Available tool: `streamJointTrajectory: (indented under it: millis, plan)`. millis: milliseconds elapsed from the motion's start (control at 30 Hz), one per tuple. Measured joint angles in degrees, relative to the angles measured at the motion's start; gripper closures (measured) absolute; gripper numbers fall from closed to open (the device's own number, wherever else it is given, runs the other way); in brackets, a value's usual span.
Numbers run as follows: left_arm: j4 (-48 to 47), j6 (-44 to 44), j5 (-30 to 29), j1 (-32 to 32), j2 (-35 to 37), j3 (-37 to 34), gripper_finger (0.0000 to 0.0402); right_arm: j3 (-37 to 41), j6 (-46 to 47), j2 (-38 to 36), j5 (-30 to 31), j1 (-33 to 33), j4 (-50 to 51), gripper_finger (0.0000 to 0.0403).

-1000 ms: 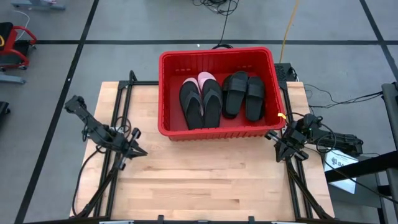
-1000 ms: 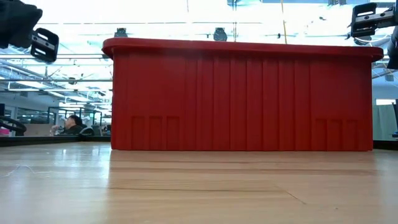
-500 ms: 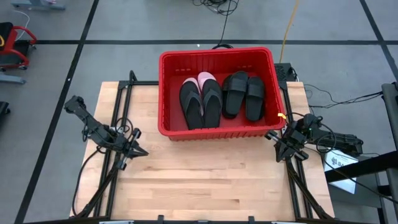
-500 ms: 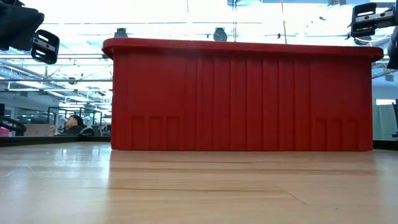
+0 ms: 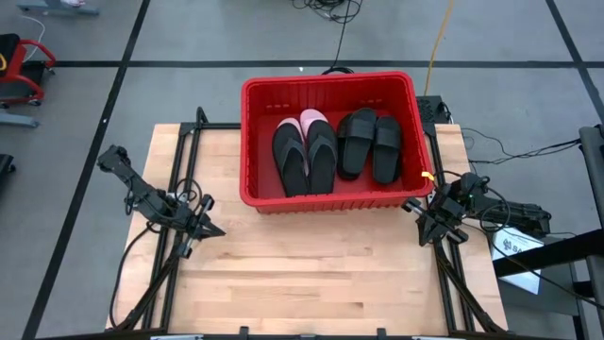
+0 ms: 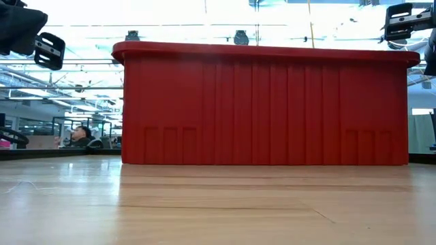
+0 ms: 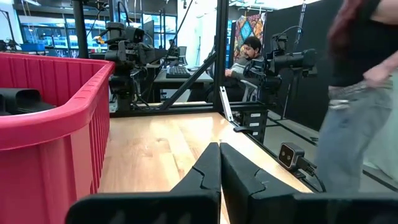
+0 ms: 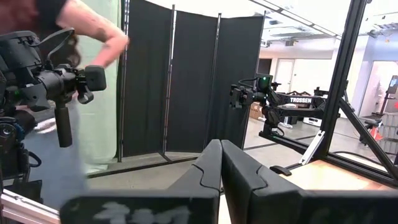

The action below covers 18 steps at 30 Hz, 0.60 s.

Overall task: Pick and place slides into bin
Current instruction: Return to Home Position

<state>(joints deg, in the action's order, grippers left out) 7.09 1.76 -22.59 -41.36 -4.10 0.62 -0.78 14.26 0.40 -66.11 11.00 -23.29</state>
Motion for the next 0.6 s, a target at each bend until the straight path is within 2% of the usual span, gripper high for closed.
streamJointTrajectory:
  millis: [333,600]
  plan:
    - [0.0,0.0,0.0,0.0,0.0,0.0,0.0374,0.02,0.0,0.0,0.0,0.0,0.0,0.0403]
    - [0.0,0.0,0.0,0.0,0.0,-0.02,0.0379,0.02,0.0,0.0,0.0,0.0,0.0,0.0403]
